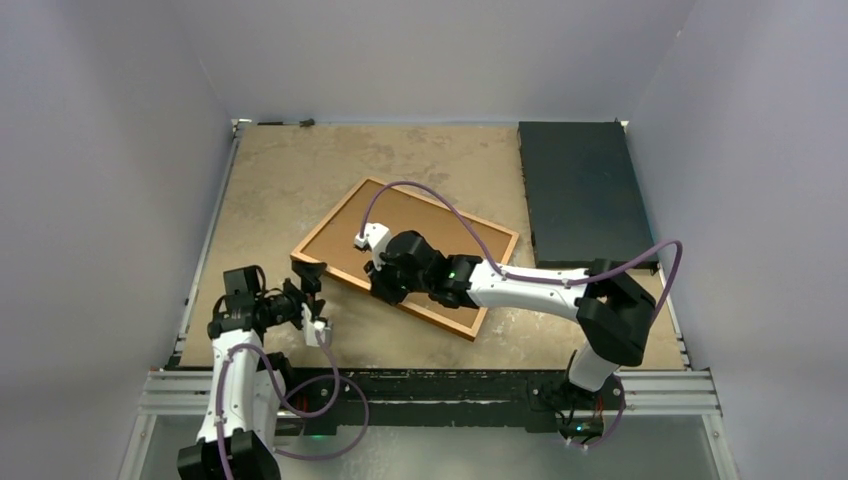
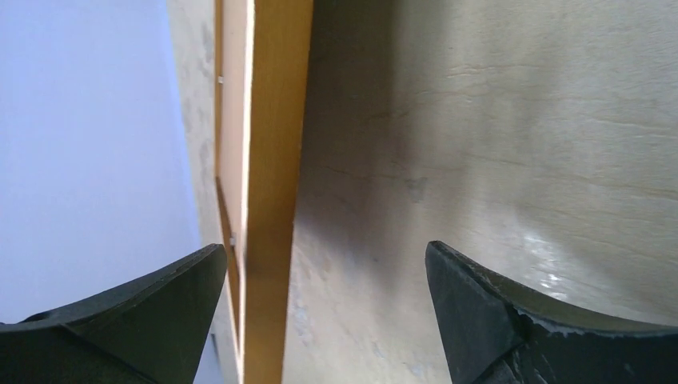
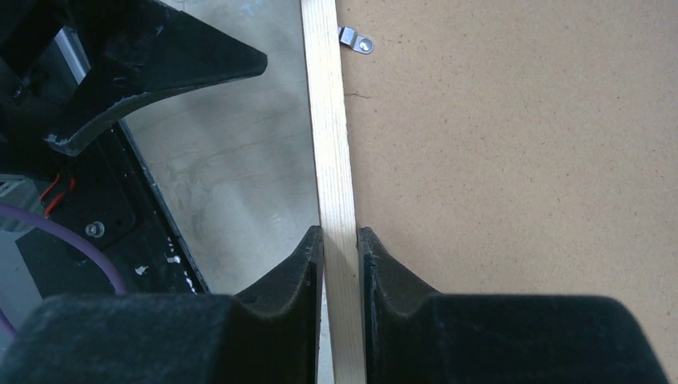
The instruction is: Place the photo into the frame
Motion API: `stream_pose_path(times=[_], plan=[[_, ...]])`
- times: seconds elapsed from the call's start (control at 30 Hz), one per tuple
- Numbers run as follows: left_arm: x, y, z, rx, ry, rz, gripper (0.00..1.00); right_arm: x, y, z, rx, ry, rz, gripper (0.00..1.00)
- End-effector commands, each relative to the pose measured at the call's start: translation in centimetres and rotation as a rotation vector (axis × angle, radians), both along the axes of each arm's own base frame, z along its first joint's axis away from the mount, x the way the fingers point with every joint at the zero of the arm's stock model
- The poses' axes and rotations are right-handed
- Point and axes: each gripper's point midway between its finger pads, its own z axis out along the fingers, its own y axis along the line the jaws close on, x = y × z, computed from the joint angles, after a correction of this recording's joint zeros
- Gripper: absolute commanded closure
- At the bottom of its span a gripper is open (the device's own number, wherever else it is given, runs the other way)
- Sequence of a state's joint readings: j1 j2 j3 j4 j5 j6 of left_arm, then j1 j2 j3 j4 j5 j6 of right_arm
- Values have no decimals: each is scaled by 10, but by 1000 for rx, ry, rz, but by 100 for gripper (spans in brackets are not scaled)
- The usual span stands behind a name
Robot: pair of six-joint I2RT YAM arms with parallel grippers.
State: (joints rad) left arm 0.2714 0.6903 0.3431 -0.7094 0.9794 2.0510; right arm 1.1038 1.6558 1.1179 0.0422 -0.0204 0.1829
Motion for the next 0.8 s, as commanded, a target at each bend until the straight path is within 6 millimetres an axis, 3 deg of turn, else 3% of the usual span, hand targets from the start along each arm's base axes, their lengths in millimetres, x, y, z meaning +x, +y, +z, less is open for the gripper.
stream_pose_path(times=[0.0, 0.2, 0.37, 0.5, 0.77], plan=[[17, -22, 47, 217, -587, -334, 8, 10, 25, 58, 169, -46, 3, 100], [16, -35, 59, 196, -661, -394, 12, 13, 28, 66, 184, -45, 2, 100], [20, -38, 55, 217, -667, -417, 14, 12, 32, 76, 204, -44, 15, 100], [28, -45, 56, 240, -700, -442, 22, 11, 33, 80, 207, -39, 23, 100], [55, -52, 92, 220, -742, -327, 46, 14, 33, 82, 200, -47, 16, 100]])
